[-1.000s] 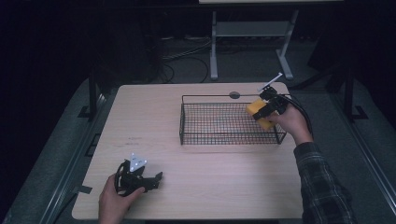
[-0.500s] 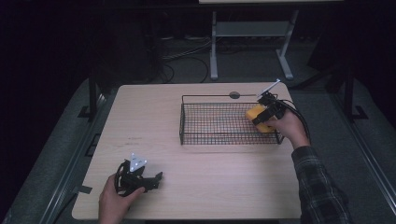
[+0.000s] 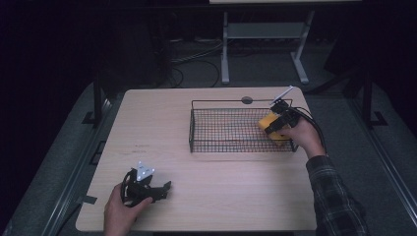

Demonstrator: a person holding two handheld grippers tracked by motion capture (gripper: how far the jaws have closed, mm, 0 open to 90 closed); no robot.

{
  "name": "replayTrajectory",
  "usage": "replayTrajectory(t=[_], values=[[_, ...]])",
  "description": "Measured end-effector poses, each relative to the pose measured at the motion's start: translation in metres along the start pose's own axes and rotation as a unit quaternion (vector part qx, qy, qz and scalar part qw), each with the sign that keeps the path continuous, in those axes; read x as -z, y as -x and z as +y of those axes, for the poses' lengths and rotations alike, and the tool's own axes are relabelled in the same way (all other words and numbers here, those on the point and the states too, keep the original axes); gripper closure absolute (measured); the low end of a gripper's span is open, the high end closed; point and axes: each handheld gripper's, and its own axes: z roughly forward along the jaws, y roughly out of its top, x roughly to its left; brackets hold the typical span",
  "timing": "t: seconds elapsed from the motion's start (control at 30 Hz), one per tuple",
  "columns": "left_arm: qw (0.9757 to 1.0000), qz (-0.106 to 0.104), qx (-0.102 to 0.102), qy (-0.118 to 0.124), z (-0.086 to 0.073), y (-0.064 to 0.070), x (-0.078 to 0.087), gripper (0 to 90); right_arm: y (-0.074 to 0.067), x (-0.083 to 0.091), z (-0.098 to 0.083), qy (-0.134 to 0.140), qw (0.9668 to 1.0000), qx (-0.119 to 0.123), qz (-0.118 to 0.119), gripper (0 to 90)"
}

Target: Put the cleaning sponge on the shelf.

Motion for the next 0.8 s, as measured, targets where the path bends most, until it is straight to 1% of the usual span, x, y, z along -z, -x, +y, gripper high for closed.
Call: replayTrajectory(t=[0.13,0.2,0.33,0.37,0.4,0.43,0.47,0.53,0.57,0.6,0.63,0.67,0.7,0.73,0.8], values=[[1.0000,0.000,0.000,0.000,0.000,0.000,0.000,12.8,0.000,0.002,-0.001,0.001,1.0000,0.001,-0.003,14.9],[1.0000,0.000,0.000,0.000,0.000,0.000,0.000,12.8,0.000,0.005,-0.001,0.005,1.0000,0.000,-0.003,14.9],[1.0000,0.000,0.000,0.000,0.000,0.000,0.000,12.8,-0.002,0.017,-0.005,0.024,0.9997,0.002,0.002,14.9],[1.0000,0.000,0.000,0.000,0.000,0.000,0.000,12.8,-0.004,0.023,-0.008,0.032,0.9995,0.005,0.003,14.9],[1.0000,0.000,0.000,0.000,0.000,0.000,0.000,12.8,-0.004,0.023,-0.008,0.032,0.9995,0.005,0.003,14.9],[1.0000,0.000,0.000,0.000,0.000,0.000,0.000,12.8,-0.006,0.030,-0.011,0.042,0.9991,0.004,0.007,14.9],[1.0000,0.000,0.000,0.000,0.000,0.000,0.000,12.8,-0.006,0.030,-0.011,0.042,0.9991,0.004,0.007,14.9],[1.0000,0.000,0.000,0.000,0.000,0.000,0.000,12.8,-0.009,0.036,-0.016,0.051,0.9986,0.008,0.008,14.9],[1.0000,0.000,0.000,0.000,0.000,0.000,0.000,12.8,-0.011,0.043,-0.022,0.061,0.9980,0.010,0.011,14.9],[1.0000,0.000,0.000,0.000,0.000,0.000,0.000,12.8,-0.011,0.043,-0.022,0.061,0.9980,0.010,0.011,14.9],[1.0000,0.000,0.000,0.000,0.000,0.000,0.000,12.8,-0.013,0.049,-0.029,0.073,0.9972,0.011,0.014,14.9],[1.0000,0.000,0.001,0.001,0.000,0.000,0.000,12.8,-0.013,0.049,-0.029,0.073,0.9972,0.011,0.014,14.9],[1.0000,0.000,0.001,0.001,0.000,0.000,0.000,12.9,-0.016,0.056,-0.038,0.084,0.9962,0.011,0.016,14.9],[1.0000,0.000,0.001,0.001,0.000,0.000,0.000,12.9,-0.016,0.056,-0.038,0.084,0.9962,0.011,0.016,14.9],[1.0000,0.001,0.001,0.001,0.000,0.000,0.000,12.9,-0.019,0.061,-0.046,0.092,0.9954,0.013,0.020,14.9]])
